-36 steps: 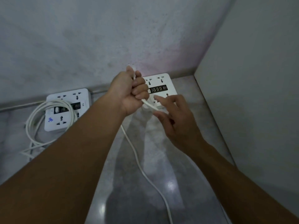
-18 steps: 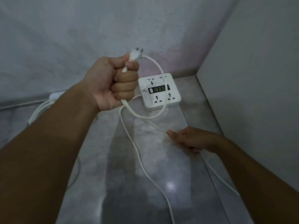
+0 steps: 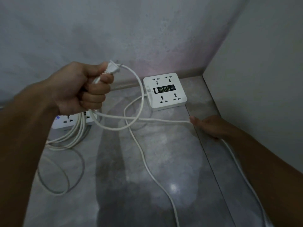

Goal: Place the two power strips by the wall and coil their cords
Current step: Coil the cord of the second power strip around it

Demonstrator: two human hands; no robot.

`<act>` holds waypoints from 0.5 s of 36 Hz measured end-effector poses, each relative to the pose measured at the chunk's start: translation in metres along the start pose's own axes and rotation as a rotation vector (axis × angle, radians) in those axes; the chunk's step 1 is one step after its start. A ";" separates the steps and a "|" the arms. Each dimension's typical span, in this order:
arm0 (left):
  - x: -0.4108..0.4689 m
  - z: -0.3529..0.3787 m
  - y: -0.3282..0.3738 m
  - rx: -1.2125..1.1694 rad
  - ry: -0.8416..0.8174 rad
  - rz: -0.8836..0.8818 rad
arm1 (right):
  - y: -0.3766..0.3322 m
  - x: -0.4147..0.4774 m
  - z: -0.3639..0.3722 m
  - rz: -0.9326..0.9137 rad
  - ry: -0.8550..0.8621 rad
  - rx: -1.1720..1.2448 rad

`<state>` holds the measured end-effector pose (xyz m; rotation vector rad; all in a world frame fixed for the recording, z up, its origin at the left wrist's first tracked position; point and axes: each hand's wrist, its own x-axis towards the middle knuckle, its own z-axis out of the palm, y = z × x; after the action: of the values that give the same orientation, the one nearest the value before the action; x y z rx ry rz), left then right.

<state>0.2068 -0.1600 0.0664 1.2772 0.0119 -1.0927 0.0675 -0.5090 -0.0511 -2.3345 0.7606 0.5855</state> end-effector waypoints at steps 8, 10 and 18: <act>0.015 0.032 -0.009 0.019 -0.010 0.030 | -0.032 -0.010 -0.024 0.027 -0.219 0.788; 0.021 0.045 -0.013 0.023 -0.020 0.035 | -0.054 -0.025 -0.036 -0.024 -0.244 0.955; 0.047 0.085 -0.029 0.005 0.111 0.097 | -0.121 -0.077 -0.039 -0.321 0.155 1.106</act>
<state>0.1665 -0.2513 0.0491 1.3281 0.0306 -0.9390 0.0964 -0.4277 0.0690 -1.4054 0.5384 -0.1668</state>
